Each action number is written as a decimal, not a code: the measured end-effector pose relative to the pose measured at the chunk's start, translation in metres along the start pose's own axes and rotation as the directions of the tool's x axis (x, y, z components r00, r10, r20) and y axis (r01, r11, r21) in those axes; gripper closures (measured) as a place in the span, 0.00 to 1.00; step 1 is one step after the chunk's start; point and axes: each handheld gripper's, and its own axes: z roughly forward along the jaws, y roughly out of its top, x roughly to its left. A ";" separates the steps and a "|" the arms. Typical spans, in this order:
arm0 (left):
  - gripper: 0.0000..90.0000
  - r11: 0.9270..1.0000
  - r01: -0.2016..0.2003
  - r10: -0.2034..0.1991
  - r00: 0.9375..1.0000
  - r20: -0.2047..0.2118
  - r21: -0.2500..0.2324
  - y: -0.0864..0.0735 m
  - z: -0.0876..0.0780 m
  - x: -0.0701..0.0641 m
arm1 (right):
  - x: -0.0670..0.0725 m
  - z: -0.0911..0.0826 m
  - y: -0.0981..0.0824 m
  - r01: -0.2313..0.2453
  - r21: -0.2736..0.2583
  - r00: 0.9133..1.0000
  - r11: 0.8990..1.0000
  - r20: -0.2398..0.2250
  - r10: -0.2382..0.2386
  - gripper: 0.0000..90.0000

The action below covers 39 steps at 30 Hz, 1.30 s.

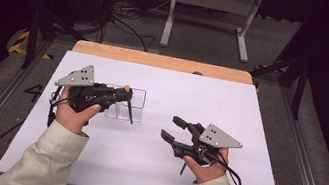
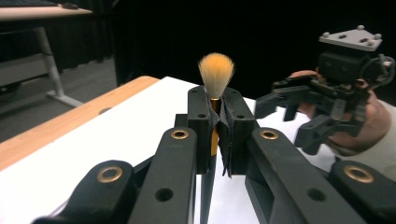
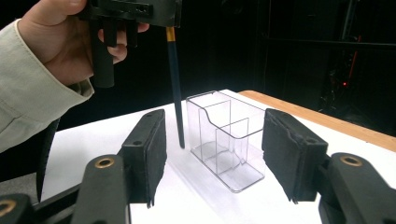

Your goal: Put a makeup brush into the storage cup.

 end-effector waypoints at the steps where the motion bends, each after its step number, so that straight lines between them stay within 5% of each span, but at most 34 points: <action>1: 0.93 1.000 -0.001 0.001 1.000 -0.003 -0.005 0.001 -0.001 0.001 | 0.000 -0.001 0.000 -0.002 -0.001 1.000 1.000 0.001 0.002 0.46; 16: 0.93 1.000 0.007 -0.007 1.000 -0.017 -0.007 0.010 -0.009 0.014 | -0.002 -0.011 -0.004 -0.009 -0.008 0.999 1.000 0.040 0.009 0.46; 39: 0.93 1.000 -0.026 0.023 0.991 -0.134 -0.016 0.010 -0.003 0.031 | -0.001 -0.025 -0.008 -0.017 -0.016 0.997 1.000 0.079 0.018 0.46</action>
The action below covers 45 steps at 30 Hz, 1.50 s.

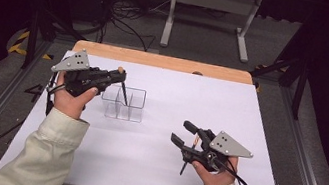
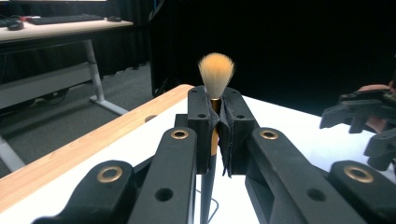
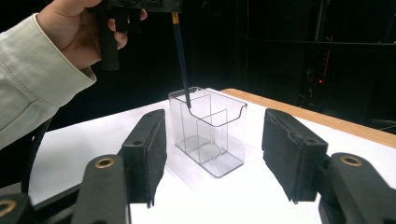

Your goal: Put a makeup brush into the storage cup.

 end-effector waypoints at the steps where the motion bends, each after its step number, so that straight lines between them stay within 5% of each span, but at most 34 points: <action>1: 0.93 1.000 0.002 -0.002 1.000 -0.004 -0.003 -0.001 0.002 0.001 | 0.000 -0.001 0.000 0.001 0.000 1.000 1.000 0.001 -0.001 0.46; 17: 0.93 0.999 -0.008 0.011 0.997 -0.072 0.040 -0.009 0.013 0.012 | 0.001 -0.006 -0.003 -0.003 0.002 1.000 1.000 0.015 0.003 0.45; 45: 0.93 0.987 0.078 -0.076 0.997 -0.019 0.142 -0.035 0.030 0.028 | 0.001 -0.005 -0.002 0.002 -0.006 1.000 1.000 0.010 -0.002 0.45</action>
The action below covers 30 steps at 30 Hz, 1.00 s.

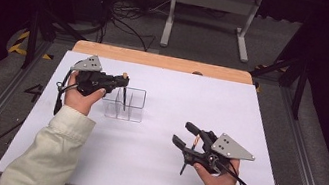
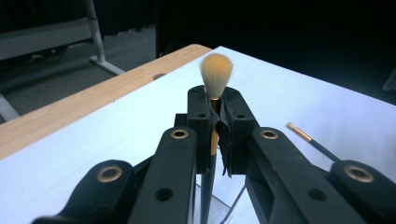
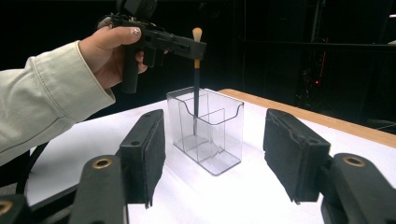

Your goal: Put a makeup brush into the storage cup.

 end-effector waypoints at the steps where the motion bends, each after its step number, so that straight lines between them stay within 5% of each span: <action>1: 0.93 1.000 0.009 -0.009 1.000 0.005 0.003 0.000 0.000 0.000 | 0.000 0.000 0.000 -0.002 0.000 1.000 1.000 0.000 0.002 0.45; 6: 0.90 1.000 0.024 -0.024 1.000 0.014 0.005 -0.001 0.000 -0.001 | 0.000 0.000 0.000 0.000 -0.001 1.000 1.000 0.000 0.000 0.44; 11: 0.47 1.000 0.015 -0.015 1.000 -0.025 0.009 0.003 -0.002 -0.006 | -0.001 -0.001 0.001 0.000 -0.003 1.000 1.000 0.001 0.000 0.44; 16: 0.30 1.000 0.007 -0.005 0.998 -0.063 0.026 0.006 -0.012 -0.014 | -0.004 -0.002 0.003 -0.004 -0.010 1.000 1.000 0.008 0.004 0.44; 24: 0.27 0.999 -0.036 0.037 0.999 -0.021 0.032 0.008 -0.030 -0.037 | -0.015 -0.008 0.009 -0.026 0.016 0.999 1.000 0.028 0.025 0.43; 30: 0.26 0.998 -0.047 0.047 0.999 0.008 0.035 0.005 -0.038 -0.050 | -0.024 -0.010 0.009 -0.082 0.117 0.994 0.990 0.087 0.072 0.41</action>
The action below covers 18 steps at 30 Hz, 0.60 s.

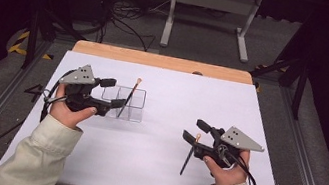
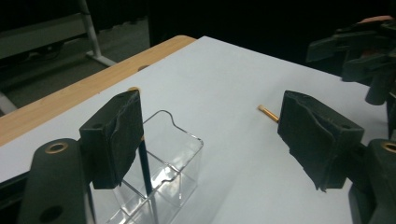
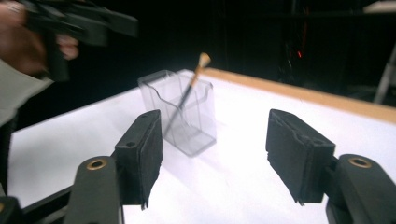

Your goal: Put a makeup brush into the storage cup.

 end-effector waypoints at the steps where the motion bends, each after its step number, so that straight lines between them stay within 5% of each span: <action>1: 0.25 1.000 0.000 0.000 1.000 0.004 -0.001 -0.001 -0.002 -0.001 | -0.001 0.000 0.000 -0.006 0.013 1.000 1.000 0.008 0.006 0.40; 10: 0.23 1.000 -0.005 0.005 1.000 0.020 -0.009 -0.009 -0.014 -0.008 | -0.005 -0.003 0.007 -0.037 0.124 0.996 0.992 0.091 0.026 0.39; 18: 0.23 1.000 0.017 -0.017 0.999 0.029 0.002 -0.020 -0.016 -0.006 | -0.011 0.003 0.007 -0.088 0.248 0.989 0.965 0.135 0.056 0.37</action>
